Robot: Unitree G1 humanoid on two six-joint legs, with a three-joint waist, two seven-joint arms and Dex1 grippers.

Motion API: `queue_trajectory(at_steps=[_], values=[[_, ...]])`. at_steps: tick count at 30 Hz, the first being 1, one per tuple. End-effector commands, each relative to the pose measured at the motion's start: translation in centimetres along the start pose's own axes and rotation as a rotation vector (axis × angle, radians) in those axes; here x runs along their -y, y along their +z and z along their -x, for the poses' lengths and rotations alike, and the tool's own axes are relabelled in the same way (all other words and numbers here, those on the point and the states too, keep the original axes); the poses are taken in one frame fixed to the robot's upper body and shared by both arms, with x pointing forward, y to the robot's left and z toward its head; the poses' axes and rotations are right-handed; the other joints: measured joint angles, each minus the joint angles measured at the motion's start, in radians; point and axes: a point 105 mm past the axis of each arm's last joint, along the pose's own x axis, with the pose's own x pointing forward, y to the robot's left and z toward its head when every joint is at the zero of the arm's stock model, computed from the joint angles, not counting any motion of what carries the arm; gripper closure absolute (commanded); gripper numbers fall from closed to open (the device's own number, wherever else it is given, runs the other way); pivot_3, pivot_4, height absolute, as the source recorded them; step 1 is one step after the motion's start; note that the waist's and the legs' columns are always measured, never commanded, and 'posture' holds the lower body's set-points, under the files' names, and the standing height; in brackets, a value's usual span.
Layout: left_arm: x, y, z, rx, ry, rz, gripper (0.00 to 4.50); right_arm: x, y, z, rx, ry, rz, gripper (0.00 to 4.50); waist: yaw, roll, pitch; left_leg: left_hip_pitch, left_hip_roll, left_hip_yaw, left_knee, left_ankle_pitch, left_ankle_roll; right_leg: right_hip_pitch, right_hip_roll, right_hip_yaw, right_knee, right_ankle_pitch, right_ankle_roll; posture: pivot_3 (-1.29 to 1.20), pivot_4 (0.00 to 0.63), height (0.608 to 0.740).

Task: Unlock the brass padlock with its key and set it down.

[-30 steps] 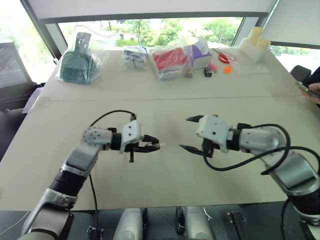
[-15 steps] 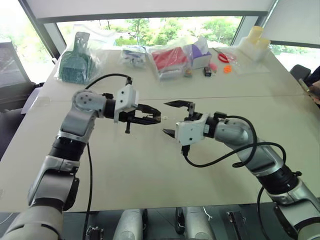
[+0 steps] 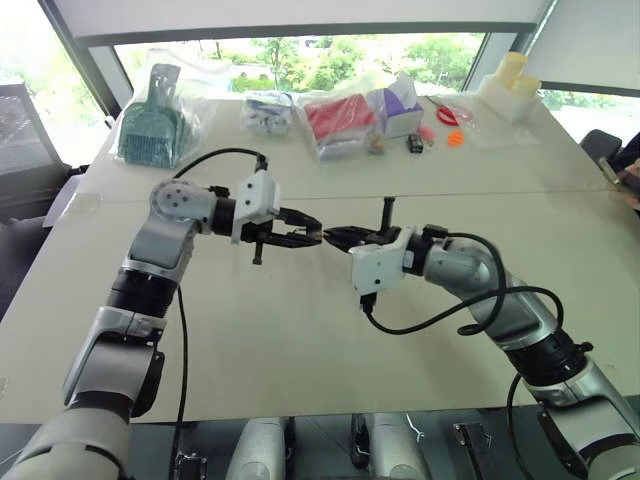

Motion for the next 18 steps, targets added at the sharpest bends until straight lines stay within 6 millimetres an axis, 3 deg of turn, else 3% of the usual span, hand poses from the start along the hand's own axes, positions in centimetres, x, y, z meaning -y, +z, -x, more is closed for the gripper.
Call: queue_trajectory(at_steps=[1, 6, 15, 18], values=[[-0.4, 0.9, 0.1, 0.003, -0.003, -0.060, 3.83, 1.7, 0.7, 0.3, 0.025, -0.060, 0.034, 4.43, 0.000, 0.000, 0.000, 0.000, 0.000, 0.000, 0.000, 0.000, 0.000, 0.000, 0.000, 0.000, 0.000, 0.000, 0.000, 0.00, 0.150, 0.740], [-0.5, 1.4, -0.2, 0.001, 0.007, -0.164, 3.83, 1.4, 0.6, 0.1, 0.037, -0.031, -0.044, 4.43, 0.000, 0.000, 0.000, 0.000, 0.000, 0.000, 0.000, 0.000, 0.000, 0.000, 0.000, 0.000, 0.000, 0.000, 0.000, 0.00, 0.150, 0.740], [0.2, 2.1, -0.8, 0.002, -0.022, -0.553, 3.83, 1.7, 0.9, 0.0, 0.079, 0.107, -0.318, 4.43, 0.001, 0.000, 0.000, 0.000, 0.000, 0.000, 0.000, 0.000, 0.000, 0.000, 0.000, 0.000, 0.000, 0.000, 0.000, 0.00, 0.150, 0.740], [-0.1, 2.1, -0.8, 0.008, -0.010, -0.560, 3.83, 2.2, 1.3, 0.1, 0.098, 0.106, -0.340, 4.43, 0.001, 0.000, 0.000, 0.000, 0.000, 0.000, 0.000, 0.000, 0.000, 0.000, 0.000, 0.000, 0.000, 0.000, 0.000, 0.00, 0.150, 0.740]])
